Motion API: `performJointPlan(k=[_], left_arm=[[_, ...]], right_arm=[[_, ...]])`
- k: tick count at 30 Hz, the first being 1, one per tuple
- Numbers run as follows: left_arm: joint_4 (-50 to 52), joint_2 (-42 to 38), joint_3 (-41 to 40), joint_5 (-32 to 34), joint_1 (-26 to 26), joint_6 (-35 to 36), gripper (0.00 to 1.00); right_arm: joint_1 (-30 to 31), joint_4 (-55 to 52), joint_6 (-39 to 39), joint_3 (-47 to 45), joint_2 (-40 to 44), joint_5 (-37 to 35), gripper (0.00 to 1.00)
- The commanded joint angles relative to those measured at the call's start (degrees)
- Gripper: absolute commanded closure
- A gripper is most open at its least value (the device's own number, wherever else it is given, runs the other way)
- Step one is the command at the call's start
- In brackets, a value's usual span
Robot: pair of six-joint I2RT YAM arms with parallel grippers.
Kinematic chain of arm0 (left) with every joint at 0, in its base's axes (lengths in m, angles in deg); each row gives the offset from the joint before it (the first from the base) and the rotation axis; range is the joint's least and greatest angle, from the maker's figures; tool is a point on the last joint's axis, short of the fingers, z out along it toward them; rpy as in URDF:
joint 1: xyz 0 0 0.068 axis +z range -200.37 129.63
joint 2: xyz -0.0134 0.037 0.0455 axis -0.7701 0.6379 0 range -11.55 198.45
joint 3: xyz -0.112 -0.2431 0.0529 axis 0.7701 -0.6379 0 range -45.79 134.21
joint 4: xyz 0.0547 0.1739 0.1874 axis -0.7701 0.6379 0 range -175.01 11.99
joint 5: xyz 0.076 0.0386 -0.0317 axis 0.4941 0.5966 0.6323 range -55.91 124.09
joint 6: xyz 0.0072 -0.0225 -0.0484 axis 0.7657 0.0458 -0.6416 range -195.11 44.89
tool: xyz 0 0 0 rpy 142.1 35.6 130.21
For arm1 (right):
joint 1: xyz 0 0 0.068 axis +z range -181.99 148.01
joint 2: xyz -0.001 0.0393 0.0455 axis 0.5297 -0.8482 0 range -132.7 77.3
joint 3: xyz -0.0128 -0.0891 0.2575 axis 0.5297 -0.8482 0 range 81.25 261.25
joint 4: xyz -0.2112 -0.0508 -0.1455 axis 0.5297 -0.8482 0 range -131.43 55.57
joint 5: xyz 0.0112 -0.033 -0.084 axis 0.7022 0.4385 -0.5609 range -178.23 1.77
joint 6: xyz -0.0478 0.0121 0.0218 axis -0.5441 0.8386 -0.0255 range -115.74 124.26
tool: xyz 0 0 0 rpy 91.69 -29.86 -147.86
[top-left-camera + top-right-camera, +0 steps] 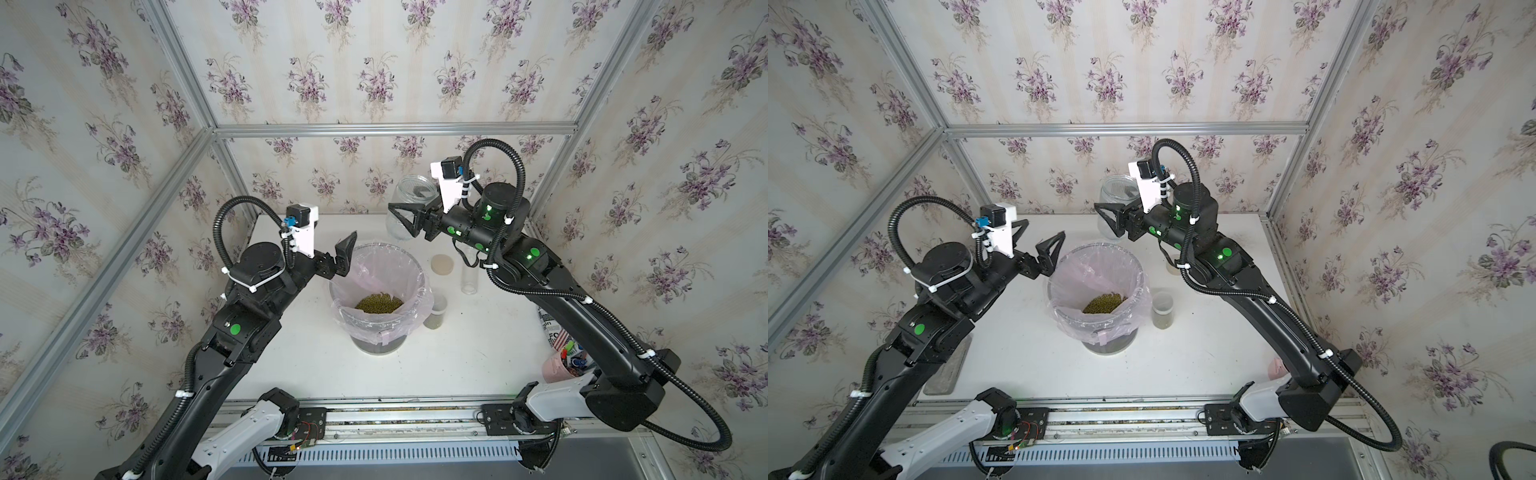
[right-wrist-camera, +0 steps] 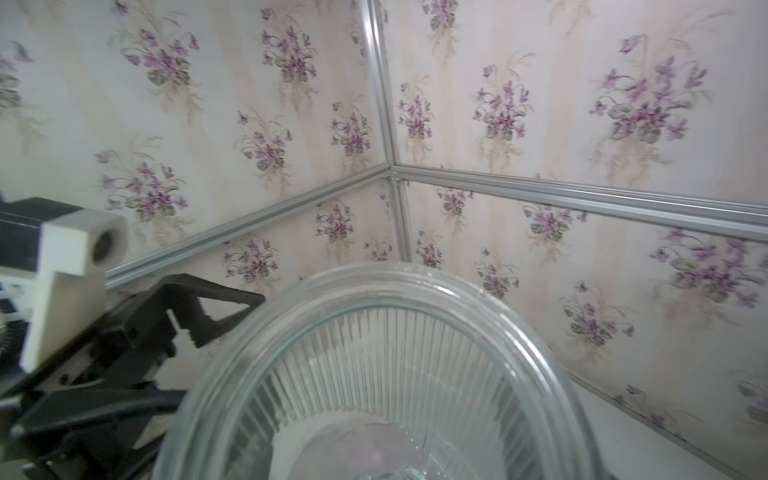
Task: Empty moldy mung beans from jars
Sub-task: Place the jar at the center of the board.
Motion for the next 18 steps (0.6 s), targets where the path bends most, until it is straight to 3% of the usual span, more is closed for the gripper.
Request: performJointPlan(k=[1,11,18], left_arm=[[3.2,-0.9,1.5,15.6,0.2,-3.0,0.00],[8.6,1.2,0.0,27.4,0.4,0.6,0.00],[9.3,2.9,-0.4,24.2,0.9,3.7,0.01]], right_arm=[[-0.7,0.6,-2.4,-0.7,1.3,-11.2,0.56],[-6.8,-0.2,-1.0,-6.2,4.1,-21.6,0.56],[-13.0,1.5,0.4,-12.8,7.1,-28.3,0.56]])
